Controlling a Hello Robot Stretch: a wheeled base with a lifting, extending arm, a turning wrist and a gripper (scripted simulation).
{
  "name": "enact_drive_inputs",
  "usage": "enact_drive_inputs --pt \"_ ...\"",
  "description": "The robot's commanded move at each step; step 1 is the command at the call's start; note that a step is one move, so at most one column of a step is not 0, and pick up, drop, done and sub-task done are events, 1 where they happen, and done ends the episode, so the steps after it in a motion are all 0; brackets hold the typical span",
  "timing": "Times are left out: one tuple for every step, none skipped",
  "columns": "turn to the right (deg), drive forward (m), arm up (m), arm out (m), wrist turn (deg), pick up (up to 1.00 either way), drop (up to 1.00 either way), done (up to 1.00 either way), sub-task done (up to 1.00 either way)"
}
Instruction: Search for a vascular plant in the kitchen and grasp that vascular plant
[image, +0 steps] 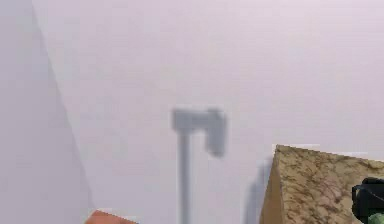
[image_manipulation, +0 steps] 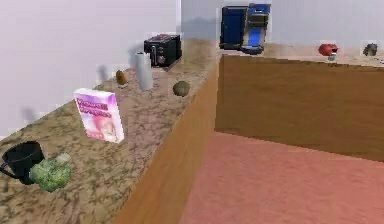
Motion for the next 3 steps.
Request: enact_drive_inputs --pt "-30.0 0.0 0.0 0.0 0.0 0.0 0.0 0.0 0.0" --pt "0.0 0.0 0.5 0.0 0.0 0.0 0.0 0.0 0.0" --pt "0.0 0.0 0.38 0.0 0.0 0.0 0.0 0.0 0.0"
